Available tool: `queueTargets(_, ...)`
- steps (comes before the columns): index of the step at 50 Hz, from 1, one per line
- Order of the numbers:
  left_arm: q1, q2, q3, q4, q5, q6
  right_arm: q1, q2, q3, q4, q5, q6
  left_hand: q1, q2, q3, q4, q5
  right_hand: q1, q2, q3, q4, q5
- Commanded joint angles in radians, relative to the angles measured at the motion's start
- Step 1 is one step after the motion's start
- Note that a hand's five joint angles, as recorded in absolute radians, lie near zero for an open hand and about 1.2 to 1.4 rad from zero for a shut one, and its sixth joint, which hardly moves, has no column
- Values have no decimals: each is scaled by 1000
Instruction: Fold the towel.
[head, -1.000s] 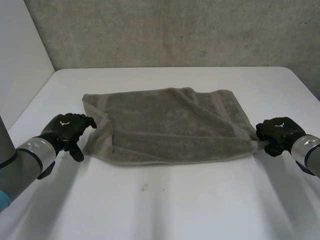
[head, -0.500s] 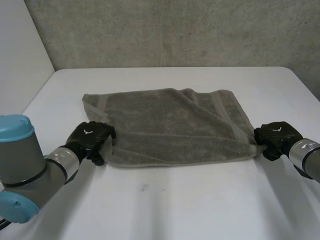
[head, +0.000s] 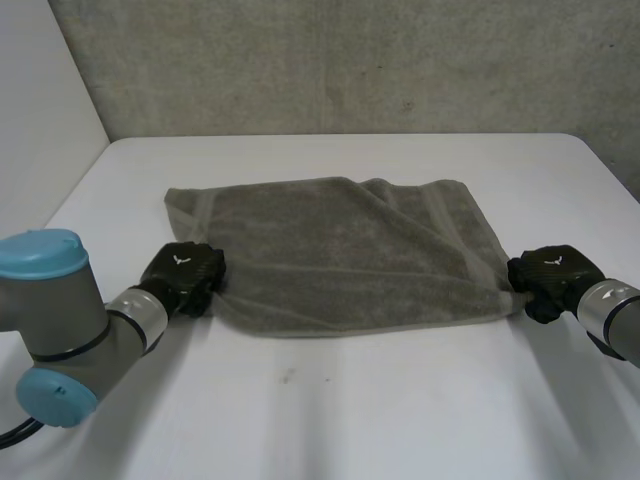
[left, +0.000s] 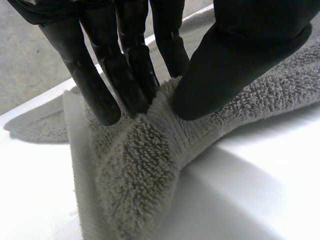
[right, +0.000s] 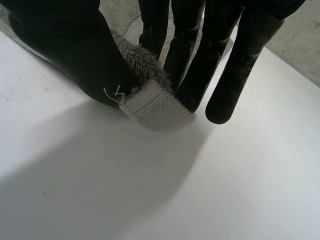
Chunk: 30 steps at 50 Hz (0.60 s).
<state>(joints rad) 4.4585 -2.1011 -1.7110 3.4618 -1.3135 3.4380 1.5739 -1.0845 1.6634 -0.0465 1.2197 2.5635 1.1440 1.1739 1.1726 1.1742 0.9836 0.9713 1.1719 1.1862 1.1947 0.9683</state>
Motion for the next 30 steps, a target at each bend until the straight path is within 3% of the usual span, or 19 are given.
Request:
queueTargets(1,-2,192,-64,-62,-85,4,-2,-53,-2,46,6,-11,252,222,224,222,238,425,224,210,202,253)
queueTargets(5,4,316,-87,-135,-89,6,3,-133,-2,112,3,-34,252,222,224,222,238,425,224,210,202,253)
queueTargets(8,11,424,-96,-227,-87,7,5,-277,1,276,6,-112,252,222,224,222,238,425,224,210,202,253)
queueTargets(11,18,498,-94,-346,-87,13,6,-310,6,339,9,-151,252,222,224,222,238,425,224,210,202,253)
queueTargets(13,24,544,-88,-500,-87,41,23,-372,21,468,14,-247,252,222,224,222,238,425,224,210,202,253)
queueTargets(16,28,566,-88,-581,-95,64,29,-438,55,584,26,-354,252,222,224,222,238,425,224,210,202,253)
queueTargets(18,42,613,-99,-712,-104,114,26,-469,76,629,35,-408,252,222,224,222,238,425,224,210,202,253)
queueTargets(24,80,659,-147,-806,-104,194,21,-535,139,682,72,-558,252,222,224,222,238,425,224,210,202,253)
queueTargets(30,88,641,-180,-794,-92,204,31,-477,188,675,86,-569,252,222,224,222,238,425,224,210,202,253)
